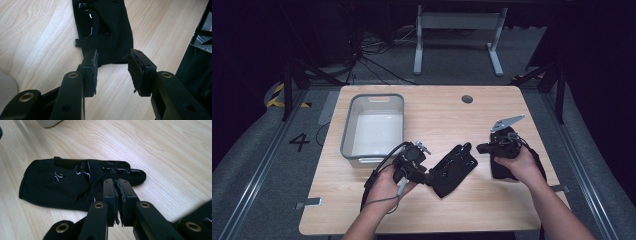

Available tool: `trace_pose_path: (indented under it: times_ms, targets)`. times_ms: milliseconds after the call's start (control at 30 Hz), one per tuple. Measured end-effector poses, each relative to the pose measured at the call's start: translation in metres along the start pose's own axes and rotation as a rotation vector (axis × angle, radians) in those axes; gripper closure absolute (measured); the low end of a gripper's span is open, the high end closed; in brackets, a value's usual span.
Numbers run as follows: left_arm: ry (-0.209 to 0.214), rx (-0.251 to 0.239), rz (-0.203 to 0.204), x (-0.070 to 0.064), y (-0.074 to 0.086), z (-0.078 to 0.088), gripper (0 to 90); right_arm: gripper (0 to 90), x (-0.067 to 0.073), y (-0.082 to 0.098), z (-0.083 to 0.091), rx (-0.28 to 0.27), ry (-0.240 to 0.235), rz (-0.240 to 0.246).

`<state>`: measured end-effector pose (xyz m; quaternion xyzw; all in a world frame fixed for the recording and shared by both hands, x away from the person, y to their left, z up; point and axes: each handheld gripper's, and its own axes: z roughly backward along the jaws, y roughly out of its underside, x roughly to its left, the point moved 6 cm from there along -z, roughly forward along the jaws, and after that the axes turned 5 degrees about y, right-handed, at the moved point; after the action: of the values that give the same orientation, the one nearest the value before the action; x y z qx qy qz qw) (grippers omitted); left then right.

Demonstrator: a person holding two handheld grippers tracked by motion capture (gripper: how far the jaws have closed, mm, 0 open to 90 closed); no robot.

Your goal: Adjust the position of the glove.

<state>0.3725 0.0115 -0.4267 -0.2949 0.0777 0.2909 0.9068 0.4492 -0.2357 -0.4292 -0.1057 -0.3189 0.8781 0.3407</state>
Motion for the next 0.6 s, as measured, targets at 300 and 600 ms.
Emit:
trace_pose_path:
  times_ms: [300,600]
  targets:
    - [-0.015,0.017,0.016,0.001,0.002,-0.008,57.9,83.1,-0.003,-0.009,-0.032,0.070,0.000,0.000]
    - [-0.027,0.032,0.027,0.003,0.003,-0.012,56.4,77.6,-0.007,-0.003,-0.056,0.148,0.030,-0.001]
